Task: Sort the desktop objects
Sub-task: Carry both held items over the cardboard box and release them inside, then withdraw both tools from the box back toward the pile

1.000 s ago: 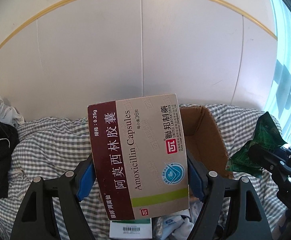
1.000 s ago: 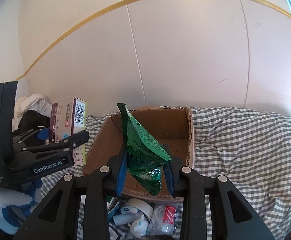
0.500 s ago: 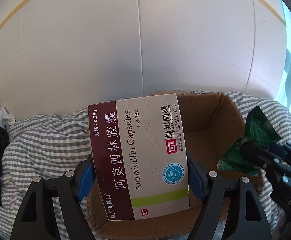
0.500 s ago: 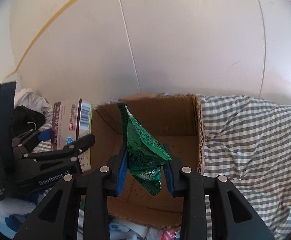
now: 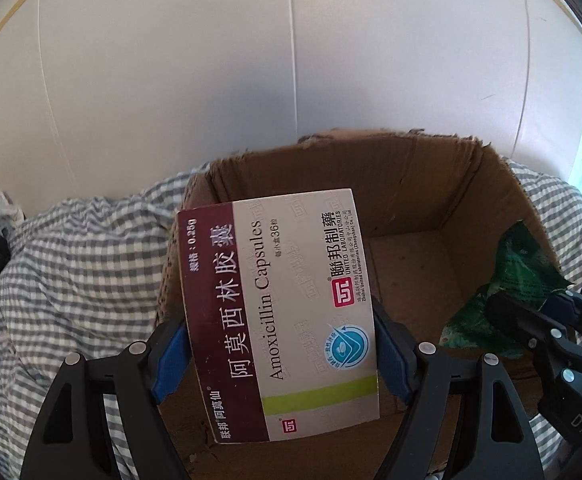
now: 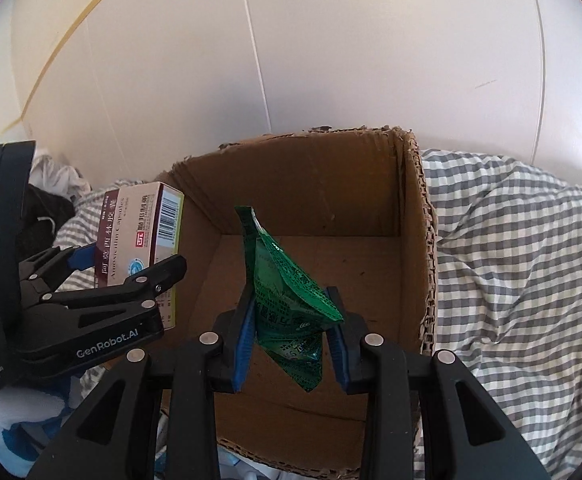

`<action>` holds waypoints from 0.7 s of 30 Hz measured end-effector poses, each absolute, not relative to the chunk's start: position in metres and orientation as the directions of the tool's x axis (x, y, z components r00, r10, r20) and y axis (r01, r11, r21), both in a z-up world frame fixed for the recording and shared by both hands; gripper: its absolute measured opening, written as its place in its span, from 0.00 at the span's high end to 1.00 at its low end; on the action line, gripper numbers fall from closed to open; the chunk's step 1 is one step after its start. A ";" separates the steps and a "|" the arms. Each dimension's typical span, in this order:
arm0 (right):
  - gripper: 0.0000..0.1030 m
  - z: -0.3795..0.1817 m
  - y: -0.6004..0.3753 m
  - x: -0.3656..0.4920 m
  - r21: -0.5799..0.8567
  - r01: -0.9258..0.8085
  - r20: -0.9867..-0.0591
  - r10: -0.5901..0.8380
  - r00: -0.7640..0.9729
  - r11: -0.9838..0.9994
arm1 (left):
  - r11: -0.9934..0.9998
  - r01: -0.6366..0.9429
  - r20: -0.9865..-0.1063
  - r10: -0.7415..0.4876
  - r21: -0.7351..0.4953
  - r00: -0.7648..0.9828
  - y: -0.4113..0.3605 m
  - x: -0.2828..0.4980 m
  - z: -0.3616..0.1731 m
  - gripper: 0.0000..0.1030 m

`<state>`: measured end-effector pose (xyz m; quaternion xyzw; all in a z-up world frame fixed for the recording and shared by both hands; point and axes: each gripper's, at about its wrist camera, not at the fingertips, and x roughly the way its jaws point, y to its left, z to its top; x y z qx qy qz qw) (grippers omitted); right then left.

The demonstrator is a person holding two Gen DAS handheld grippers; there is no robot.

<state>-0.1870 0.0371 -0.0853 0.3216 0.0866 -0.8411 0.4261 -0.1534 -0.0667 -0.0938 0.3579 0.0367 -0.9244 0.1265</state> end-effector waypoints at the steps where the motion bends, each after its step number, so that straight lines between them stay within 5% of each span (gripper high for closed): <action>1: 0.68 -0.085 0.037 -0.187 0.123 0.767 -0.614 -0.655 -0.439 -0.630 | -0.964 0.264 -0.671 -0.211 0.024 -0.710 -0.066 -0.152 -0.094 0.20; 3: 0.66 -0.083 0.037 -0.186 0.121 0.762 -0.606 -0.655 -0.451 -0.637 | -0.960 0.277 -0.663 -0.234 0.041 -0.711 -0.064 -0.151 -0.089 0.07; 7: 0.35 -0.076 0.042 -0.184 0.096 0.748 -0.580 -0.648 -0.494 -0.656 | -0.956 0.289 -0.631 -0.252 0.047 -0.734 -0.056 -0.144 -0.074 0.05; 13: 0.27 -0.061 0.057 -0.177 0.100 0.729 -0.561 -0.644 -0.521 -0.677 | -0.955 0.294 -0.609 -0.250 0.028 -0.753 -0.055 -0.135 -0.058 0.03; 17: 0.07 -0.045 0.067 -0.172 0.098 0.707 -0.535 -0.636 -0.557 -0.701 | -0.955 0.297 -0.592 -0.249 0.018 -0.766 -0.063 -0.132 -0.049 0.00; 21: 0.04 -0.030 0.079 -0.167 0.112 0.685 -0.506 -0.635 -0.584 -0.719 | -0.953 0.303 -0.547 -0.253 -0.001 -0.798 -0.059 -0.124 -0.032 0.00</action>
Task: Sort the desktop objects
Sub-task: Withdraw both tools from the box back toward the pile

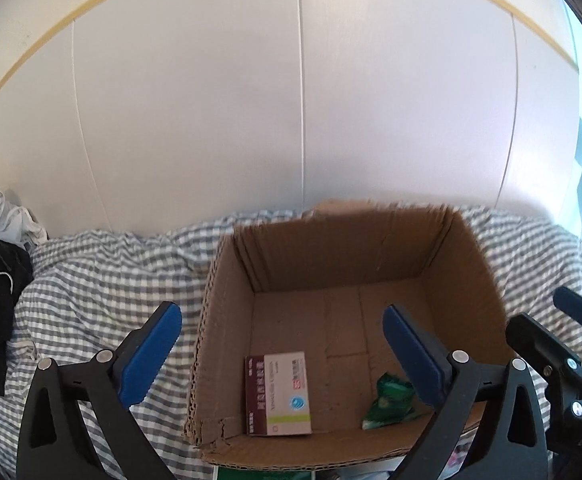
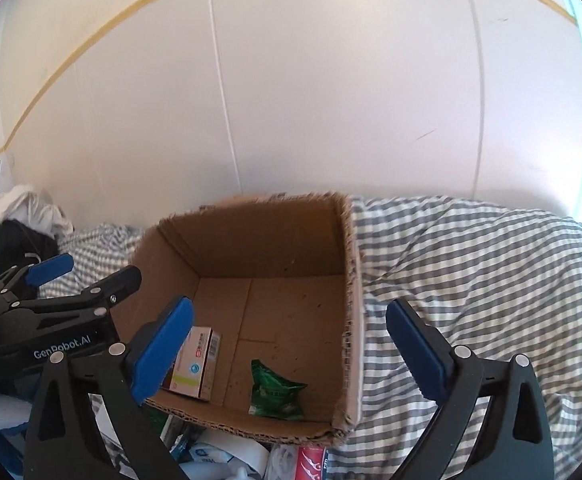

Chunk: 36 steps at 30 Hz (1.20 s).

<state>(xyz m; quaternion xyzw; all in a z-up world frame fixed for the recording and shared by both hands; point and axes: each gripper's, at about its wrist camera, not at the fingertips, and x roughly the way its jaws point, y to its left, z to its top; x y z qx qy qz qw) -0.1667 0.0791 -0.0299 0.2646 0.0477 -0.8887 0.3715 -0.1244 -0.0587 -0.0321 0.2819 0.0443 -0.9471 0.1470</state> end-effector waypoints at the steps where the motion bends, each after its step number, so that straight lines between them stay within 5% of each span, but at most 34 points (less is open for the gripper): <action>1: 0.01 -0.026 0.084 -0.165 0.116 0.677 -0.493 -0.634 -0.596 -0.727 | -0.951 0.308 -0.537 -0.257 -0.005 -0.803 -0.058 -0.123 -0.029 0.00; 22: 0.00 0.008 0.167 -0.110 0.108 0.643 -0.385 -0.628 -0.676 -0.758 | -0.971 0.238 -0.455 -0.221 0.021 -0.862 -0.003 -0.075 0.013 0.00; 36: 0.00 -0.005 0.176 -0.096 0.112 0.658 -0.442 -0.630 -0.638 -0.745 | -0.943 0.331 -0.507 -0.287 0.002 -0.813 -0.025 -0.032 -0.011 0.00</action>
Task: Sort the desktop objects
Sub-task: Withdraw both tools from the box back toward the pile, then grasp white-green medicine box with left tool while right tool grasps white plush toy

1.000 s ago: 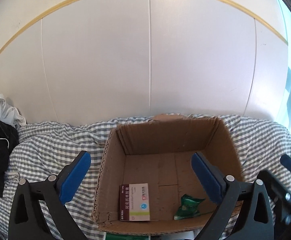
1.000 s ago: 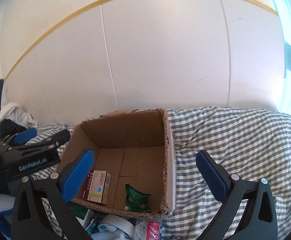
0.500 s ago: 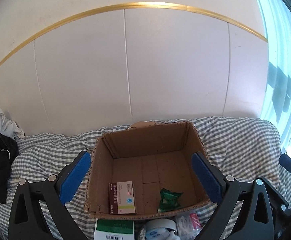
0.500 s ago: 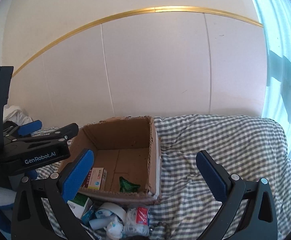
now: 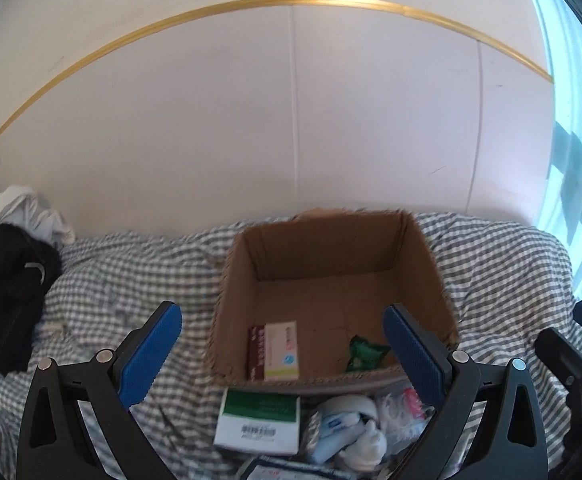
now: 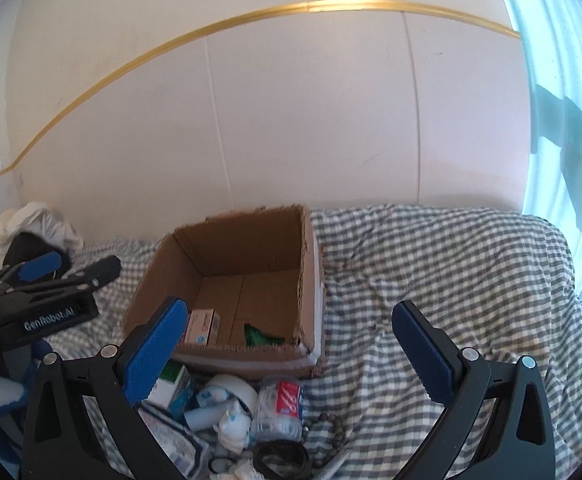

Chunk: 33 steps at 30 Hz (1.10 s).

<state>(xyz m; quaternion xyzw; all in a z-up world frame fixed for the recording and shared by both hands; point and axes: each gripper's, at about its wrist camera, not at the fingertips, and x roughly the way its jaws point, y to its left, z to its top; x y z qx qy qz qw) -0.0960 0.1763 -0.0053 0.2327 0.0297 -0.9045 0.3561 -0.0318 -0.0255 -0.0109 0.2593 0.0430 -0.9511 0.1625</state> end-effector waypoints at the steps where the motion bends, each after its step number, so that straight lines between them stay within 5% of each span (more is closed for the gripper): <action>1: 0.00 -0.008 0.178 -0.095 0.103 0.658 -0.447 -0.626 -0.639 -0.746 | -0.941 0.337 -0.514 -0.287 -0.005 -0.809 -0.028 -0.029 -0.014 0.00; 33: 0.02 -0.098 0.126 -0.080 0.087 0.746 -0.653 -0.603 -0.458 -0.660 | -0.943 0.331 -0.769 -0.243 0.043 -0.592 -0.064 -0.052 -0.149 0.00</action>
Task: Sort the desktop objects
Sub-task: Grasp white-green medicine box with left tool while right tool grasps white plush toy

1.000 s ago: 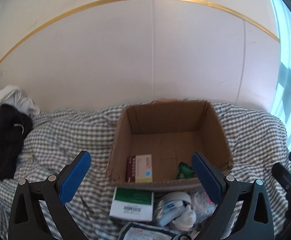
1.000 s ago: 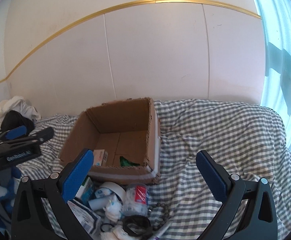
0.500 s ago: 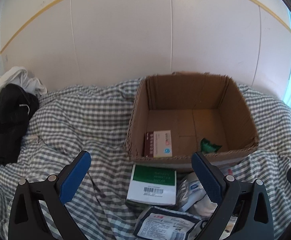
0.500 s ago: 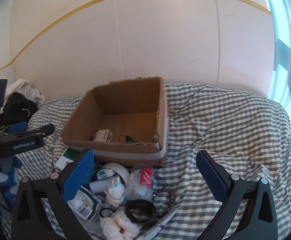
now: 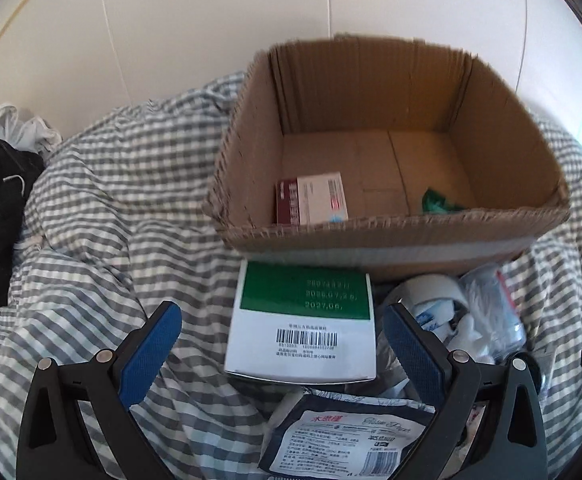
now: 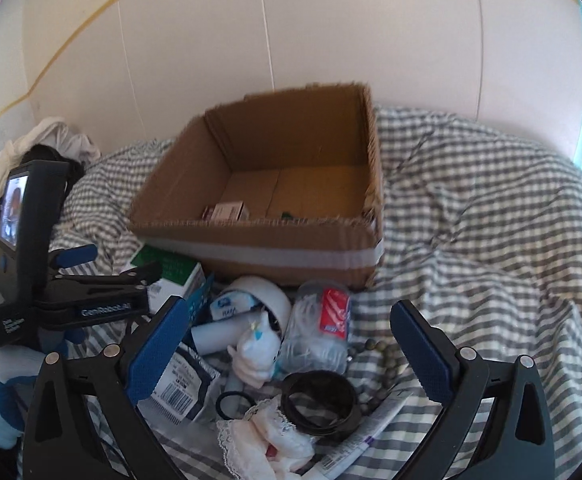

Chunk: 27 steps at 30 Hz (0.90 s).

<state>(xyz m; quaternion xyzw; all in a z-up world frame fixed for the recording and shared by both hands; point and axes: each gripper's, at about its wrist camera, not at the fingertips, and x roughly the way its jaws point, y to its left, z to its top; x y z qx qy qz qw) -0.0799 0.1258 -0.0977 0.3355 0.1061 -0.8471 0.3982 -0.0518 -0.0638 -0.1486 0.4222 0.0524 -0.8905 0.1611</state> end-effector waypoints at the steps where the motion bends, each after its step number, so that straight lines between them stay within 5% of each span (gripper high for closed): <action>1: 0.02 -0.101 0.124 -0.080 0.087 0.748 -0.660 -0.600 -0.452 -0.658 | -0.944 0.326 -0.774 -0.241 0.047 -0.585 -0.063 -0.053 -0.152 0.00; 21: 0.31 -0.169 0.080 -0.090 0.121 0.799 -0.795 -0.540 -0.278 -0.589 | -0.947 0.296 -0.844 -0.259 0.126 -0.470 -0.053 -0.072 -0.197 0.04; 25: 0.52 -0.177 0.074 -0.086 0.134 0.817 -0.813 -0.534 -0.233 -0.560 | -0.952 0.282 -0.841 -0.249 0.121 -0.480 -0.051 -0.070 -0.196 0.09; 27: 0.54 -0.182 0.073 -0.086 0.126 0.816 -0.824 -0.518 -0.231 -0.564 | -0.953 0.276 -0.840 -0.248 0.123 -0.483 -0.051 -0.070 -0.195 0.10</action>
